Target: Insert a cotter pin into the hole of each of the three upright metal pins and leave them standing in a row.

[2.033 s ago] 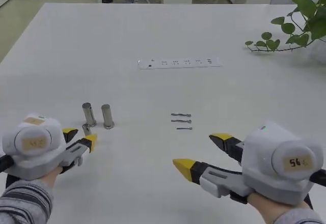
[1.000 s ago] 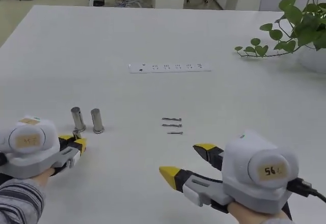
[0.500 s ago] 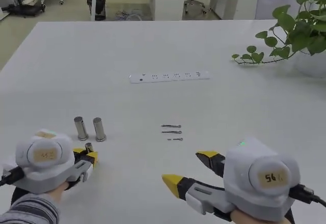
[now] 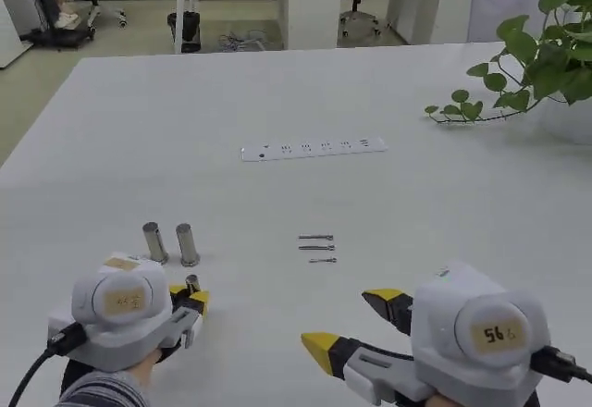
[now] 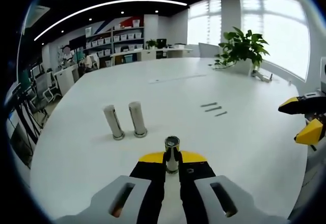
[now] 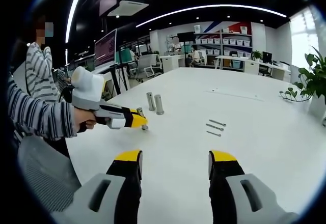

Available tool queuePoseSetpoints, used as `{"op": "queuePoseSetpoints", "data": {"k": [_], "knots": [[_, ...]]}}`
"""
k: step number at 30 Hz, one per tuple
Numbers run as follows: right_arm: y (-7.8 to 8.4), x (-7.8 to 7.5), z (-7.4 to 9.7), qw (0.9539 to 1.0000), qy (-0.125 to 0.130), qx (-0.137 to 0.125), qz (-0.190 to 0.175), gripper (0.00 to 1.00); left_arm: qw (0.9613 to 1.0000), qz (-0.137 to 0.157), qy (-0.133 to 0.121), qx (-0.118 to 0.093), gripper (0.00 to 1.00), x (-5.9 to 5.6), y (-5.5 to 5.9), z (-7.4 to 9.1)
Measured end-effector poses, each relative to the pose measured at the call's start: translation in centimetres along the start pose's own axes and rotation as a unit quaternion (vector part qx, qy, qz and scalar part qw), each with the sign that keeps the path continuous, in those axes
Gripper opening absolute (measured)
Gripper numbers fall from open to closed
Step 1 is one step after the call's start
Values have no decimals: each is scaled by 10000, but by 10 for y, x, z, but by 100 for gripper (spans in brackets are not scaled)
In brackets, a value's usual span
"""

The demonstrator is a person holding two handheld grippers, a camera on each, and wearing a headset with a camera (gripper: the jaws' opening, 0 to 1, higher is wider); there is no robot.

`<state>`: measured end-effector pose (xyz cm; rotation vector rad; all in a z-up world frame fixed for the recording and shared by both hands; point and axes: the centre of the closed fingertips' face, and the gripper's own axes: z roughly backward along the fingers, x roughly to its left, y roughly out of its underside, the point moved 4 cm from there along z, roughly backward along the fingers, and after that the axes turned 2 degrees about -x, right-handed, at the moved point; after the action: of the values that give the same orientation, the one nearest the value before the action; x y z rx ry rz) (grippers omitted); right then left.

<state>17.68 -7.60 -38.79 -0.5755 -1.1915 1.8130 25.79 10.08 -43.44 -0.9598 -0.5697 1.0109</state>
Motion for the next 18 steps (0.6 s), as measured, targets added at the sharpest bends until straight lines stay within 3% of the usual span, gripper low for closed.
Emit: {"op": "queuePoseSetpoints", "data": {"k": [8,14,18], "knots": [[4,-2,2,10000,-24,76,9,49,10000,-19,-1,-1,5,-8,1,-1],[6,-3,0,9999,-48,114,-26,49,9999,14,-60,150,5,-7,13,0],[7,-4,0,9999,-58,140,-28,49,10000,-55,-26,60,5,-7,12,2]]}}
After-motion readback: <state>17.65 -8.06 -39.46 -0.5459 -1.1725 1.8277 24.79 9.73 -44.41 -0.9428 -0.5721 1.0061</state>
